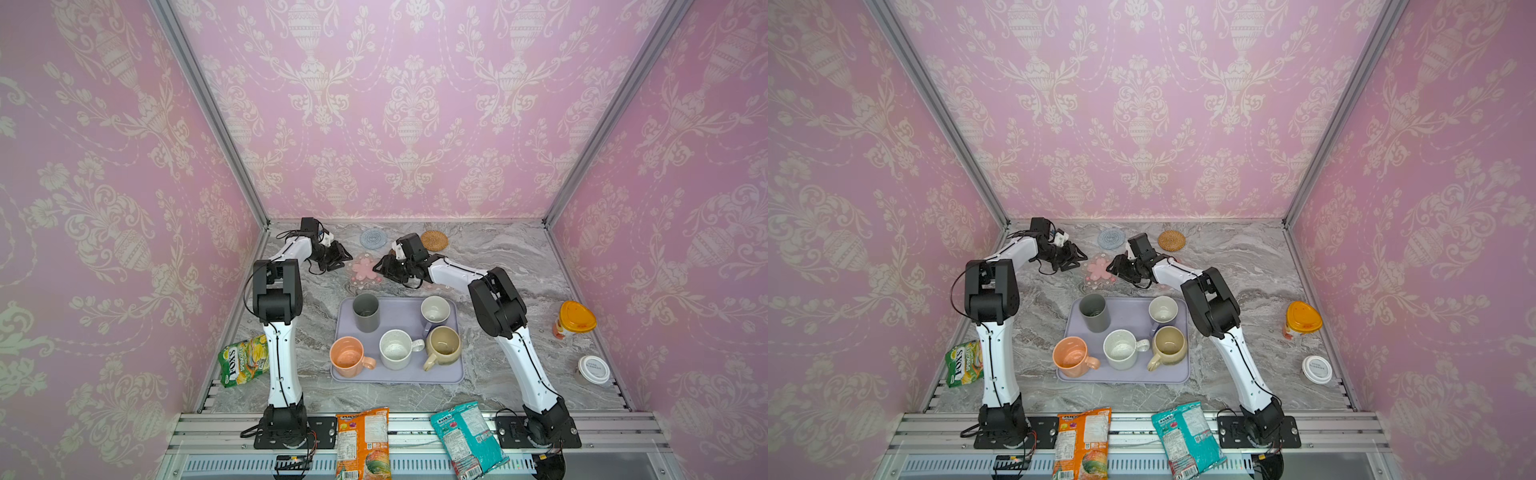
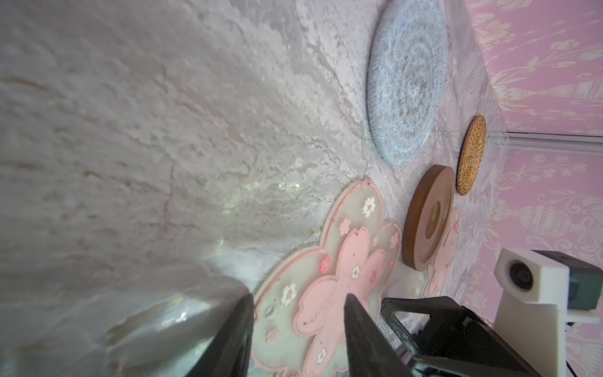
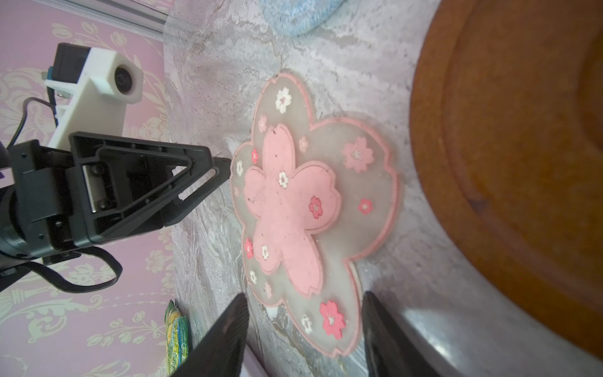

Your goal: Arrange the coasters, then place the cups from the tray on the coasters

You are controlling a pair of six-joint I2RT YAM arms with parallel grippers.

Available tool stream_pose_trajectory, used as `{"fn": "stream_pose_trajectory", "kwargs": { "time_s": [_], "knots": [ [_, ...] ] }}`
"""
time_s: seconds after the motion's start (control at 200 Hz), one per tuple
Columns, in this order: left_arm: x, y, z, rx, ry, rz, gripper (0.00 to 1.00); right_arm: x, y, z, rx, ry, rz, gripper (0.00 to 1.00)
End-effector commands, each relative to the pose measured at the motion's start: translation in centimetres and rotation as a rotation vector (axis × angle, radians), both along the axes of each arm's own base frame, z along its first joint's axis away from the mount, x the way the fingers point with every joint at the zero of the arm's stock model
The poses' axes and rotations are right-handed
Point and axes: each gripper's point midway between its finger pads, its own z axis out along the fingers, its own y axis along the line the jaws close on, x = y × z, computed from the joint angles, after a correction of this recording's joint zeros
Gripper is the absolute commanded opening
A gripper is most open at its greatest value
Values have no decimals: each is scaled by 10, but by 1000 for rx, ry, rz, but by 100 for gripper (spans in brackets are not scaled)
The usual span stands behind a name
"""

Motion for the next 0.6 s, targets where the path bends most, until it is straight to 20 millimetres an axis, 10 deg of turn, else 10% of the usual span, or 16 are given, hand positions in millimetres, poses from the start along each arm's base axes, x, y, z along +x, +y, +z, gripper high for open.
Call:
{"fn": "stream_pose_trajectory", "kwargs": {
  "time_s": [0.0, 0.595],
  "knots": [
    [-23, -21, -36, -27, 147, -19, 48, -29, -1, -23, -43, 109, 11, 57],
    [-16, -11, -22, 41, 111, 0, 49, -23, -4, -16, -54, 87, 19, 57]
  ]
}}
